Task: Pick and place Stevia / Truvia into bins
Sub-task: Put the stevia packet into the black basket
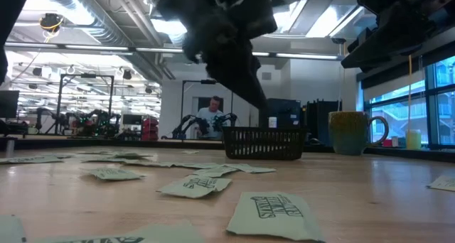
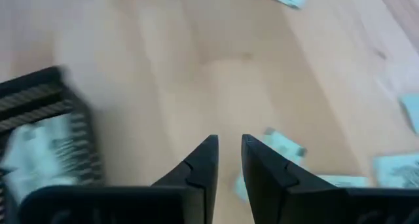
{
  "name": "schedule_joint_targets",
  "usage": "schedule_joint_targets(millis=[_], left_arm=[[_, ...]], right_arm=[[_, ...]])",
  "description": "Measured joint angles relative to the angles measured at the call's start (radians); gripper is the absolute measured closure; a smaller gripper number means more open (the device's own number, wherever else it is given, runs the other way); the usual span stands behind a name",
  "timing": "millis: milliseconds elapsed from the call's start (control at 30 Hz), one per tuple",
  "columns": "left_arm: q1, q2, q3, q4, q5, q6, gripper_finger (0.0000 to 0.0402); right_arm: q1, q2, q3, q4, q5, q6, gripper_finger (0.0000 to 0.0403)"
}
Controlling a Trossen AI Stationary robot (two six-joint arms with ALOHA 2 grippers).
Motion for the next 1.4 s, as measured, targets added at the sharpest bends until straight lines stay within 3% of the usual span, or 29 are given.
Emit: schedule_joint_targets(millis=[400,1400], left_arm=[[-0.097,0.042,0.0,0.005,-0.053,-0.044,0.0298],[-0.093,0.173,0.004,-0.002,-0.072,-0.101,0.035]], right_arm=[[0.0,0.0,0.0,0.003,0.0,-0.004,0.0304],[-0.001,0.06,0.0,0.027,0.0,-0.007,0.0304]])
